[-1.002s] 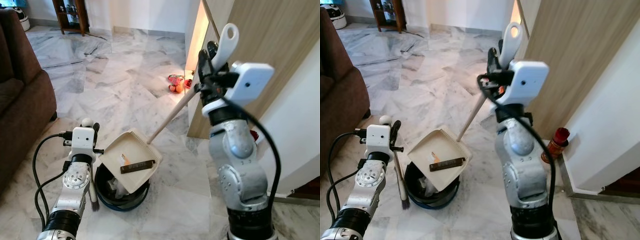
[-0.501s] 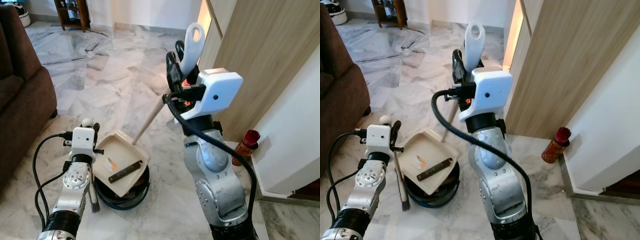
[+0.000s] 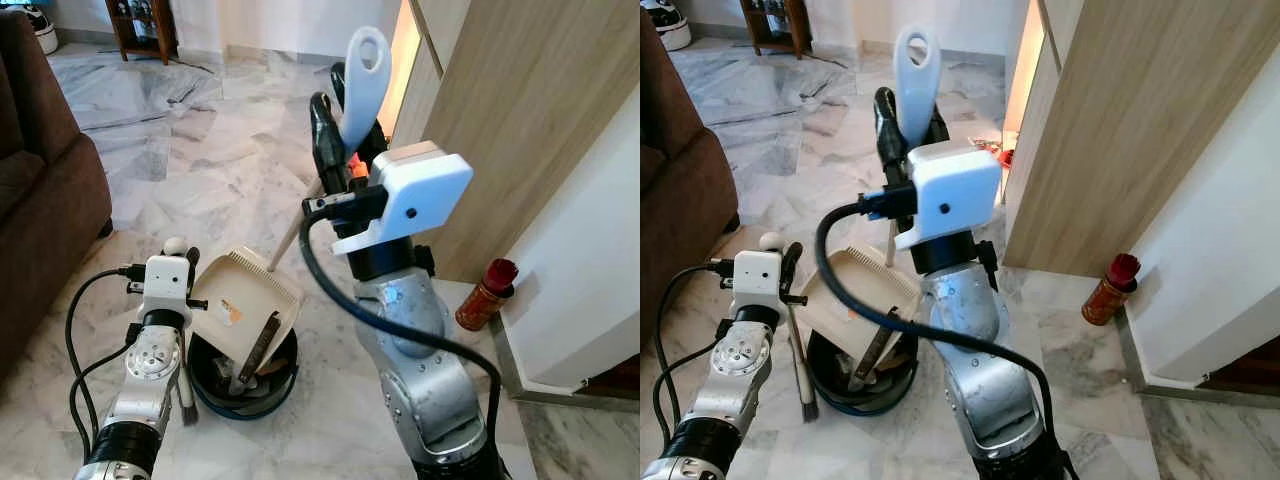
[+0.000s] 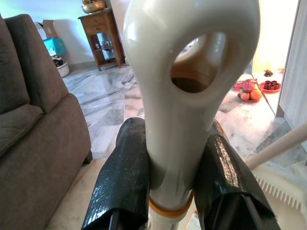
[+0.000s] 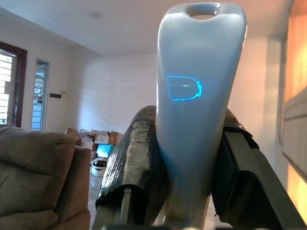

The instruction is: Sweep floor

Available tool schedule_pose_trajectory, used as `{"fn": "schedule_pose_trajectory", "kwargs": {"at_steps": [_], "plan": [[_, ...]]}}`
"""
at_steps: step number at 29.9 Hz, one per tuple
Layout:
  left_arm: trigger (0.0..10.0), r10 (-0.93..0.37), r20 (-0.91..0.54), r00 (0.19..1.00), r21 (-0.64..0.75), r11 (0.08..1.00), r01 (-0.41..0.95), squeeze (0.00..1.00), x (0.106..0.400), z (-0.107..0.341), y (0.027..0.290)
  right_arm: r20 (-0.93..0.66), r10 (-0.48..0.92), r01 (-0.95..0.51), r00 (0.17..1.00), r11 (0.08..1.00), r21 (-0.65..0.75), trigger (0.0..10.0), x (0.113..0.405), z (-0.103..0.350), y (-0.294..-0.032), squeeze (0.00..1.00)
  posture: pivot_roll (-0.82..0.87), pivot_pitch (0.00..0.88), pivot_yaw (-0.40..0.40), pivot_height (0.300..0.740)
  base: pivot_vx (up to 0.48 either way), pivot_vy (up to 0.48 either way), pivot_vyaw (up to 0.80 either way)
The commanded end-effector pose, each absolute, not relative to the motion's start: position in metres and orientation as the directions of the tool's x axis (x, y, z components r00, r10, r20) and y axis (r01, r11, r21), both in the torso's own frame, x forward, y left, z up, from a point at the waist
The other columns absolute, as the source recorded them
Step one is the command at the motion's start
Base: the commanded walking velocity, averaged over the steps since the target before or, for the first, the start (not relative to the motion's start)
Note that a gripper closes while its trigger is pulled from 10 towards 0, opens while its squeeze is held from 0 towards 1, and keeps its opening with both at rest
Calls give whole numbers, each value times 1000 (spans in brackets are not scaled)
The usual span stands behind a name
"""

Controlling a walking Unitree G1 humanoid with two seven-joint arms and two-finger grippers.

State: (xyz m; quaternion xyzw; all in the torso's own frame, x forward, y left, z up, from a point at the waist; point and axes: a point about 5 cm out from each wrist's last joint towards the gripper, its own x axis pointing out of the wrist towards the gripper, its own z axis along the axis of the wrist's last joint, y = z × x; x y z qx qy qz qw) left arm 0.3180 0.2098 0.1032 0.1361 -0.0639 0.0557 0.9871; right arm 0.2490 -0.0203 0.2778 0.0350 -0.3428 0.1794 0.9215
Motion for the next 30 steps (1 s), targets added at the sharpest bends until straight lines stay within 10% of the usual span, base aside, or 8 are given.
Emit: {"fn": "schedule_pose_trajectory", "kwargs": {"at_steps": [1,15,30], "plan": [[10000,82,195,977,261,956,-133,0,318,111,208,728,300,-348,616,933,-91,10000,237,293,-20,0,-44,72,-93,740,0,0,0],[10000,72,195,978,269,955,-124,0,319,111,205,727,294,-280,620,949,-145,10000,241,290,-20,0,-43,67,-94,740,0,0,0],[10000,70,192,979,264,957,-120,0,320,112,204,707,0,104,707,989,-104,10000,293,294,-98,0,-47,79,-89,740,0,0,0]]}}
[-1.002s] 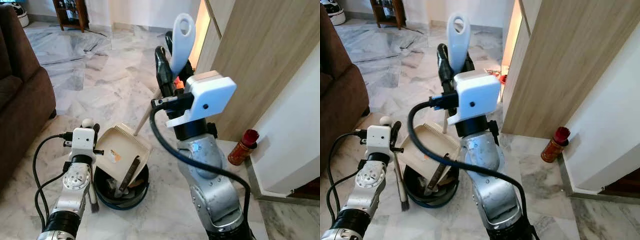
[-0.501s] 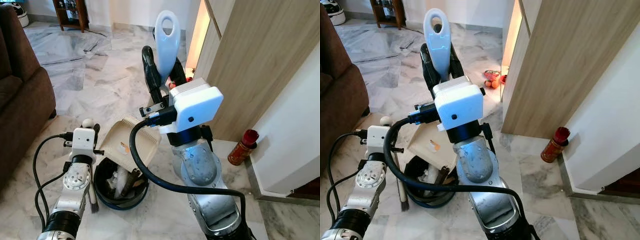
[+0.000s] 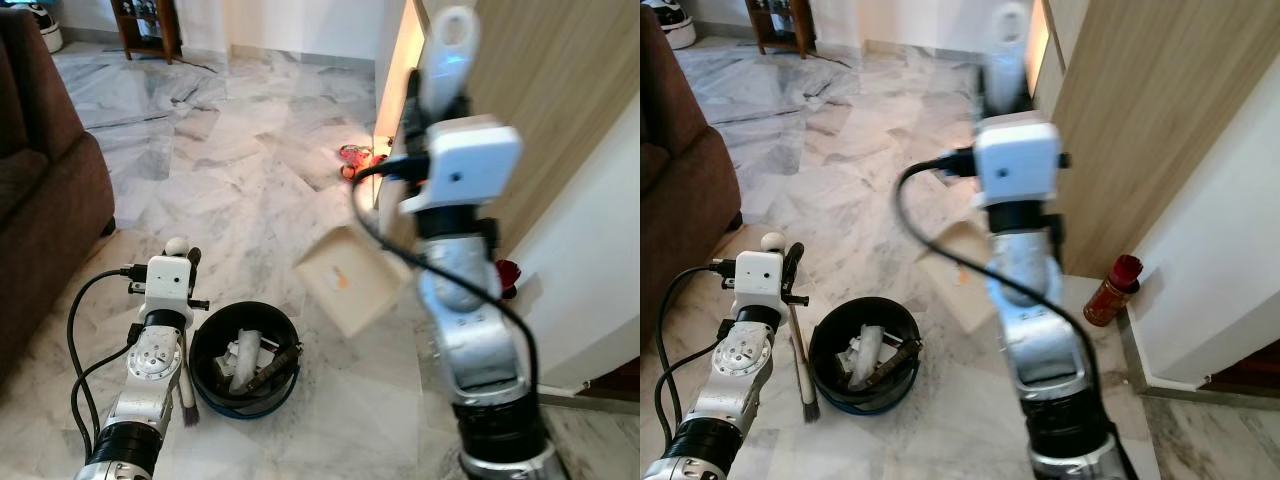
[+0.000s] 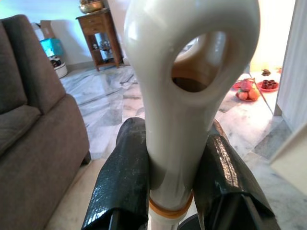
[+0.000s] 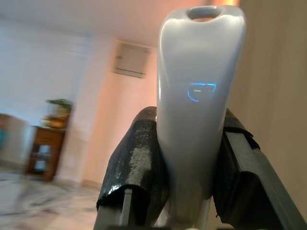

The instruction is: Sweep floor

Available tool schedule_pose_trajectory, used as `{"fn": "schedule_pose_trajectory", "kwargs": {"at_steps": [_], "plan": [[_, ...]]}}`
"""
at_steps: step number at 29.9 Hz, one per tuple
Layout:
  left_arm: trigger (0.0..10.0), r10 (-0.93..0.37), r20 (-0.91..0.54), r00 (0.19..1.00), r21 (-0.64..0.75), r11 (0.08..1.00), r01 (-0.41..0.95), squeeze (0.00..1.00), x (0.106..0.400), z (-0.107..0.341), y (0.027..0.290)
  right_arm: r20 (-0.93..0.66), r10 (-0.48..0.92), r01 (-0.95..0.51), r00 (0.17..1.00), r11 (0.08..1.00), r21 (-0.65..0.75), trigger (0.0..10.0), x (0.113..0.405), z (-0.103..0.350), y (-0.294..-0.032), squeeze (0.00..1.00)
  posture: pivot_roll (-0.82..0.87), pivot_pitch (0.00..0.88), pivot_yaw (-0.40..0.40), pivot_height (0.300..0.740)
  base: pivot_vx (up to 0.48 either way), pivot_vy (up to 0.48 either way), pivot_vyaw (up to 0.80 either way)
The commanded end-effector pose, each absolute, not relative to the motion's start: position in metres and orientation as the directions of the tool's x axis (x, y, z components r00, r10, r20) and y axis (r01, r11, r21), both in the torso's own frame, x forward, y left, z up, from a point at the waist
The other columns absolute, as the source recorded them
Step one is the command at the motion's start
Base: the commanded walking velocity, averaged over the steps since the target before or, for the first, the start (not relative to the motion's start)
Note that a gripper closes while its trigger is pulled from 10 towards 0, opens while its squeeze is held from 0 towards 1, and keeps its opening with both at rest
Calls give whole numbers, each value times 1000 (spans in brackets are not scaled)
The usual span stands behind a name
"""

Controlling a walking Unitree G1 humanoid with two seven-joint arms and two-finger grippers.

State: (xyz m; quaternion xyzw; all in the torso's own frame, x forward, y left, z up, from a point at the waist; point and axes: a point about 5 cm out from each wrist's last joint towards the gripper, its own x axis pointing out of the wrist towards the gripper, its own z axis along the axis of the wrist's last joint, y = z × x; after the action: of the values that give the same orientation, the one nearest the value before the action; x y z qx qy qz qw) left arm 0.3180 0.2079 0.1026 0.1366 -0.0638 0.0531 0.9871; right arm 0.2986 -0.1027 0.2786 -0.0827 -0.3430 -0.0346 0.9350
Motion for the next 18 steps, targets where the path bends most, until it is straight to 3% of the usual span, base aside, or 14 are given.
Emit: {"fn": "schedule_pose_trajectory", "kwargs": {"at_steps": [1,7,11,18], "plan": [[10000,69,191,979,264,957,-119,0,320,111,204,708,-5,128,706,984,-121,10000,294,294,-100,0,-47,79,-89,740,0,0,0],[10000,57,184,981,265,959,-105,0,321,111,202,631,-63,207,773,966,-157,10000,312,269,-116,0,-49,83,-83,740,0,0,0],[10000,39,168,985,259,962,-82,0,321,108,200,438,-118,234,891,947,-221,10000,338,214,-142,0,-46,74,-87,740,0,0,0],[10000,26,153,988,247,967,-64,0,315,104,201,242,-227,280,943,936,-214,10000,349,159,-173,0,-39,61,-87,740,0,0,0]]}}
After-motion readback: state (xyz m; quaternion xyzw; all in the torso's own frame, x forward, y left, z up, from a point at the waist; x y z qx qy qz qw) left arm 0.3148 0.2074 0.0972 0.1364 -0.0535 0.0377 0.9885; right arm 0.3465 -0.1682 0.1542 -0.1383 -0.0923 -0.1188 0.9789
